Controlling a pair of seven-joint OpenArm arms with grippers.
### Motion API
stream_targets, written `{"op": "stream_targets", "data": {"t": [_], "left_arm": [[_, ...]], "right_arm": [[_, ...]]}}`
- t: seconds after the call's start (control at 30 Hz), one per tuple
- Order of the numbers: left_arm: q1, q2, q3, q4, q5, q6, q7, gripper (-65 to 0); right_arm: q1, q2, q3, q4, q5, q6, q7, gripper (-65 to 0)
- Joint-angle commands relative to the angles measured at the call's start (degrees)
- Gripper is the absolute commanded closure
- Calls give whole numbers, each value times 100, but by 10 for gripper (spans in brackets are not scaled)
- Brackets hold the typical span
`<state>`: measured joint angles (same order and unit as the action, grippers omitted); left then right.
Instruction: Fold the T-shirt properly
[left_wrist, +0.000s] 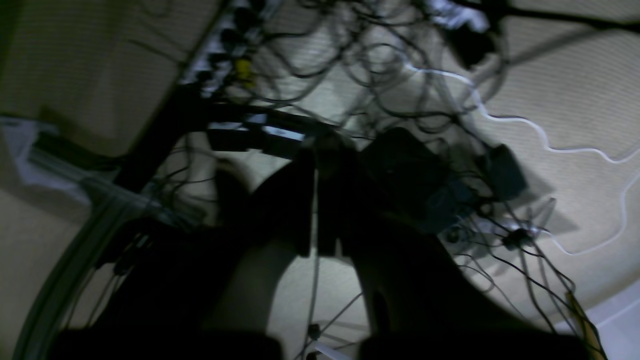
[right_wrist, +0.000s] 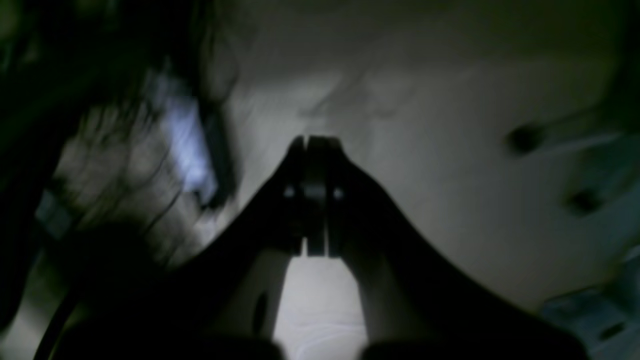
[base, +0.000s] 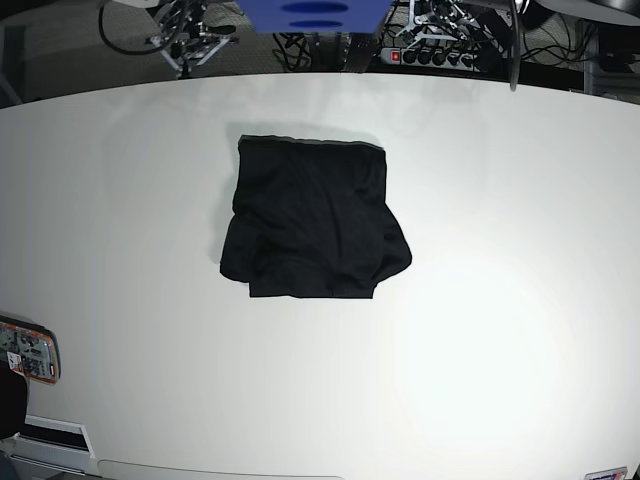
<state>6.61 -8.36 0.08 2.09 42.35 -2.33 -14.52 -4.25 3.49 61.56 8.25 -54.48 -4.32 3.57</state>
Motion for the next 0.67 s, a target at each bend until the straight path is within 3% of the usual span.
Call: {"op": "stream_targets", "data": {"t": [0.0,0.63], "left_arm": [[3,14,6,-2,16,-27,33,0],[-340,84,6,-37,16,-27,50,0]], "right_arm": [[-159,-116,20,-56,-7,93,-80,0],[315,-116,20,-56,-7,93,-107,0]]}}
